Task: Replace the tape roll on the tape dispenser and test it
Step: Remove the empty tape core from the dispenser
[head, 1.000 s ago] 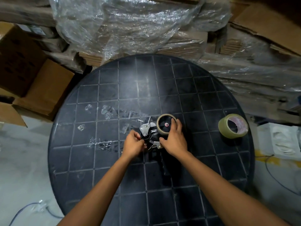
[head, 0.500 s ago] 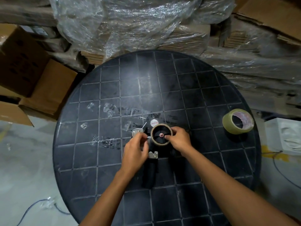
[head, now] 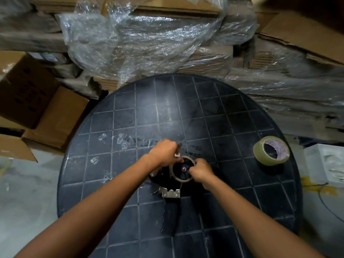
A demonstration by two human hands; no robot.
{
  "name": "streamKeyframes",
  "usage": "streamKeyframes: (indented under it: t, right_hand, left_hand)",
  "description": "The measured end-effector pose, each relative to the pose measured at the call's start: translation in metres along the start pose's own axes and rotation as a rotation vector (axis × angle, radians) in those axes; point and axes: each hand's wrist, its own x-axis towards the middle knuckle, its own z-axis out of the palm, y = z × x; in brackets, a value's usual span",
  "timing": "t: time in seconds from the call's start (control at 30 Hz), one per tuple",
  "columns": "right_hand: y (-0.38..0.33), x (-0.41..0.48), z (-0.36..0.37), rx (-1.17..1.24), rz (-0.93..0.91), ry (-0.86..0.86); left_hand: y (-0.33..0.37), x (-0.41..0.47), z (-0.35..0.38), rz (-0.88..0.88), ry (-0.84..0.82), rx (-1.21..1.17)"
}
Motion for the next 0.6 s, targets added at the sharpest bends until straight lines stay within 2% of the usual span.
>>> streamKeyframes:
  t: [0.17,0.27,0.43,0.6]
  right_hand:
    - [-0.002,0.005,-0.003,-0.029,-0.002,-0.030]
    - [-0.004,0.007,-0.002,-0.023,0.011,-0.022]
    - [-0.011,0.004,-0.002,-0.053,0.036,-0.005]
    - [-0.011,0.000,0.000,-0.080,0.054,0.019]
  left_hand:
    - [-0.006,0.019,-0.004,-0.049,-0.322,-0.130]
    - [0.003,0.028,-0.009,-0.065,-0.422,-0.140]
    - [0.016,0.027,0.000,-0.024,-0.332,-0.005]
    - [0.005,0.024,0.015,-0.013,-0.222,-0.069]
